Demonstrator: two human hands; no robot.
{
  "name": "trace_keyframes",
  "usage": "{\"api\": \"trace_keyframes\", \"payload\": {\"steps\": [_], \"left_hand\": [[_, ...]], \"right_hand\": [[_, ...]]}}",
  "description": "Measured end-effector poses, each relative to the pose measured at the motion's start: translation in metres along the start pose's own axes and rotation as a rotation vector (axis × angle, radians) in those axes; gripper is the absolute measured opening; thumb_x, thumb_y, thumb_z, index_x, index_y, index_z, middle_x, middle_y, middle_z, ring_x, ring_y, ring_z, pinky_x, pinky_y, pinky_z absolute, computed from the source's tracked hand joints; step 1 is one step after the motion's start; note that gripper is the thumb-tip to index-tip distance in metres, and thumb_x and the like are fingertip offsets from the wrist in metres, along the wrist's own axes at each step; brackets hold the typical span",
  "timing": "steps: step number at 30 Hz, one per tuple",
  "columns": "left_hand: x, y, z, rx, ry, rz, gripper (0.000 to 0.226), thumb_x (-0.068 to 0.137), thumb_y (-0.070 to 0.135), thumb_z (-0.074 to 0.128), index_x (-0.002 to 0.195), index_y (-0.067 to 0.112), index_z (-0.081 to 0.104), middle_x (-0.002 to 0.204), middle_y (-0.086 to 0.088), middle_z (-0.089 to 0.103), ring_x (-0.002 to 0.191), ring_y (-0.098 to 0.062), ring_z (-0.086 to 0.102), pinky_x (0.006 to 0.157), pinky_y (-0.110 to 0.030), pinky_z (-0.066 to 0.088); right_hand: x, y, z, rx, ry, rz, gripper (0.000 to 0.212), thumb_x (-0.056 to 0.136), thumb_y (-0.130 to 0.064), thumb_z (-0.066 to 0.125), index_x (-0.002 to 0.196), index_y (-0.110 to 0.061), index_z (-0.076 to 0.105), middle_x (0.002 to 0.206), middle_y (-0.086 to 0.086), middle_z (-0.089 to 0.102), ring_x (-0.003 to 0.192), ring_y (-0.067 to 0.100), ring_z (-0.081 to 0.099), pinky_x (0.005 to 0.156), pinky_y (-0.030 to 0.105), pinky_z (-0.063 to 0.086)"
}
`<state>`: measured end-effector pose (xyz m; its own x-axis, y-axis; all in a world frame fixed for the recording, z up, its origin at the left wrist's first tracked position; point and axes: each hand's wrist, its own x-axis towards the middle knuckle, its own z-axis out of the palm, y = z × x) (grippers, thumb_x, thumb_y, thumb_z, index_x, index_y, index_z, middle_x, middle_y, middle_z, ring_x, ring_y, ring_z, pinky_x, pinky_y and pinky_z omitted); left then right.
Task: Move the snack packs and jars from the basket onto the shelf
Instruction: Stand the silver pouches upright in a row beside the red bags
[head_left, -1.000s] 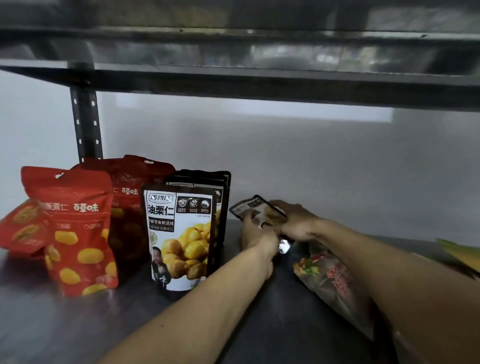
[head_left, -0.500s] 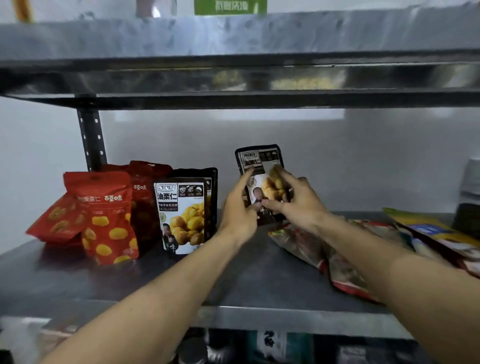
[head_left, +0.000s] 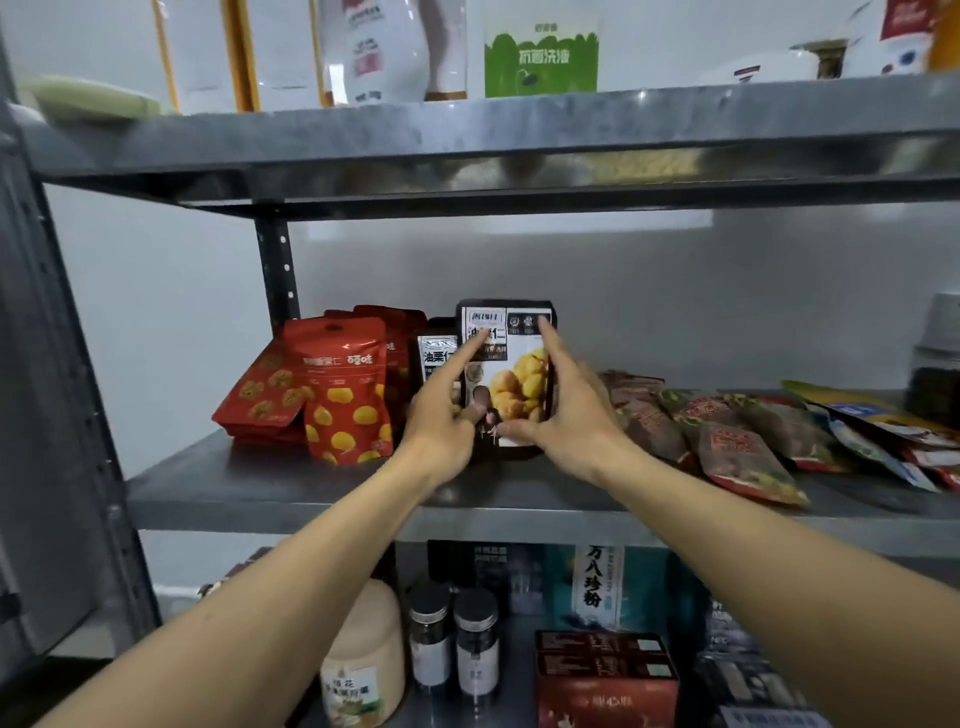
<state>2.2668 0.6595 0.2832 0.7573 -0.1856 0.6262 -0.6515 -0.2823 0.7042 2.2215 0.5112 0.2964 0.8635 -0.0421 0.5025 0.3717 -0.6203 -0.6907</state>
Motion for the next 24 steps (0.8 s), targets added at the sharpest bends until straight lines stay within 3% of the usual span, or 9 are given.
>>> {"api": "trace_keyframes", "payload": {"steps": [5,8,10,14,17,20,24], "left_hand": [[-0.021,-0.023,-0.028,0.060,-0.029,-0.024,0.080,0.090,-0.014,0.051,0.143,0.044,0.037,0.142,0.015,0.040,0.135,-0.005,0.034,0.114,-0.033,0.033],[-0.027,-0.029,-0.034,0.072,-0.023,-0.027,0.081,0.088,-0.018,0.050,0.144,0.039,0.037,0.127,0.011,0.043,0.117,0.001,0.045,0.091,-0.004,0.040],[-0.032,-0.031,-0.032,0.056,-0.037,-0.038,0.080,0.087,-0.020,0.049,0.145,0.034,0.038,0.123,0.002,0.047,0.100,0.004,0.048,0.076,0.004,0.038],[-0.029,-0.046,-0.038,0.110,-0.072,0.025,0.087,0.085,-0.019,0.050,0.145,0.042,0.034,0.114,-0.001,0.050,0.100,-0.003,0.049,0.083,0.000,0.038],[-0.019,-0.048,-0.042,0.101,-0.104,0.052,0.084,0.085,-0.020,0.049,0.148,0.034,0.032,0.116,-0.003,0.048,0.103,0.002,0.047,0.085,0.004,0.032],[-0.011,-0.056,-0.040,0.120,-0.104,0.069,0.084,0.086,-0.017,0.051,0.149,0.035,0.030,0.115,-0.001,0.048,0.107,0.002,0.046,0.092,0.000,0.031],[-0.002,-0.066,-0.038,0.127,-0.111,0.087,0.087,0.084,-0.020,0.050,0.150,0.032,0.030,0.119,-0.001,0.047,0.112,0.005,0.043,0.093,0.004,0.028]], "right_hand": [[-0.015,-0.016,0.039,-0.054,-0.006,0.021,0.112,0.076,-0.016,0.082,0.153,-0.044,0.005,0.143,0.006,0.032,0.137,0.023,0.031,0.112,0.033,0.025],[-0.020,-0.017,0.053,-0.099,0.008,0.023,0.113,0.076,-0.018,0.082,0.152,-0.044,0.003,0.127,0.003,0.036,0.124,0.019,0.040,0.106,0.031,0.031],[-0.022,-0.011,0.058,-0.144,0.033,0.013,0.115,0.075,-0.021,0.083,0.152,-0.044,0.001,0.127,0.003,0.037,0.121,0.019,0.042,0.105,0.033,0.035],[-0.018,-0.004,0.071,-0.177,0.092,-0.002,0.114,0.074,-0.023,0.083,0.152,-0.044,0.002,0.117,0.000,0.037,0.114,0.019,0.046,0.099,0.030,0.039],[-0.008,-0.001,0.074,-0.203,0.108,-0.004,0.114,0.075,-0.022,0.083,0.152,-0.044,0.001,0.114,-0.002,0.034,0.113,0.018,0.046,0.098,0.030,0.040],[-0.001,0.004,0.075,-0.226,0.104,-0.011,0.114,0.076,-0.022,0.082,0.152,-0.045,0.000,0.114,-0.001,0.035,0.111,0.020,0.048,0.098,0.033,0.043],[0.006,0.013,0.080,-0.235,0.101,-0.019,0.110,0.079,-0.024,0.080,0.152,-0.043,0.000,0.119,0.000,0.035,0.113,0.018,0.048,0.097,0.031,0.045]]}}
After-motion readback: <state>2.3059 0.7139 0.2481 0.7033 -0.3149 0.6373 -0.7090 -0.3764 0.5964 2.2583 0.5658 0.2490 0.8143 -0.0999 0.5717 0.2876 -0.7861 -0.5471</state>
